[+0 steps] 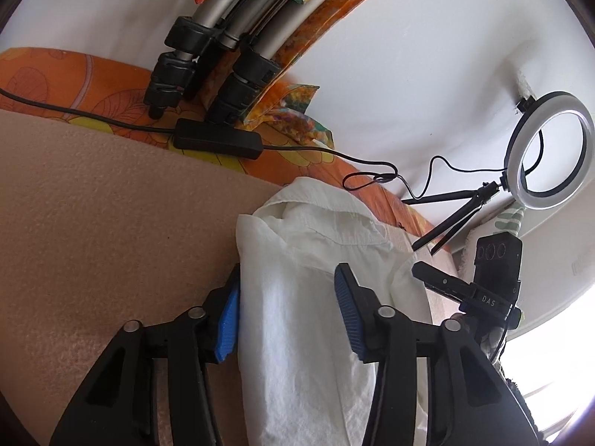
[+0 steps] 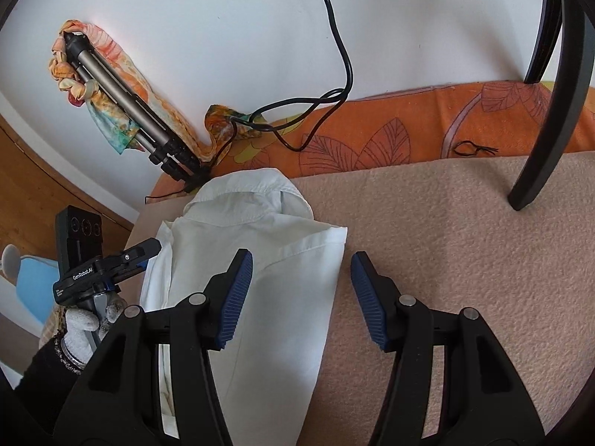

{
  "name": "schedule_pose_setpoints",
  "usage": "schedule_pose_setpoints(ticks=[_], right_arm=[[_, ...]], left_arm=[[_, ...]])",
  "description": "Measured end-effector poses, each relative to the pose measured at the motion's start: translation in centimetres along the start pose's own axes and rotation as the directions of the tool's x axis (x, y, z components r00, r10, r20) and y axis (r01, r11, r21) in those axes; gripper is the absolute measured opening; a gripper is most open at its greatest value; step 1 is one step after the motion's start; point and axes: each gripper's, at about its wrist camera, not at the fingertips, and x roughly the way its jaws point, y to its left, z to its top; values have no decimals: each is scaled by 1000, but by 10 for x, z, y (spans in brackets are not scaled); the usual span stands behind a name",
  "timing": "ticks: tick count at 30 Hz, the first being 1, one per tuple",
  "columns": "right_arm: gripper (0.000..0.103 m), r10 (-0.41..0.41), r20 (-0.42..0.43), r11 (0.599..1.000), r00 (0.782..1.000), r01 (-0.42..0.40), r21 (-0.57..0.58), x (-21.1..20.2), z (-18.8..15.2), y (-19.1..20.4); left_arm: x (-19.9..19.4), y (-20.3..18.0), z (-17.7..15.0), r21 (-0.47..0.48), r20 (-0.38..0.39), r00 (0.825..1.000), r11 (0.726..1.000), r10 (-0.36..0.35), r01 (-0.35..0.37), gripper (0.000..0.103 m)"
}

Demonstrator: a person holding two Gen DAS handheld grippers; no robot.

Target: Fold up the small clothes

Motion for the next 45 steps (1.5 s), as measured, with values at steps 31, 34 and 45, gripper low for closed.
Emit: schedule_pose_setpoints(ticks=[31, 34, 45], right_arm=[[2, -120, 77, 951, 990, 137, -278, -106, 13, 95], [2, -114, 89, 948, 989, 135, -289, -126, -2, 107], [2, -103, 110, 951, 989, 130, -282, -181, -96, 138]], left_arm=[[-84, -65, -8, 215, 112, 993, 975, 24, -48, 3], [-104, -79, -22, 257, 122, 992, 965, 22, -53, 3], [-157, -105, -103, 319, 125, 992, 946, 19, -58, 3]])
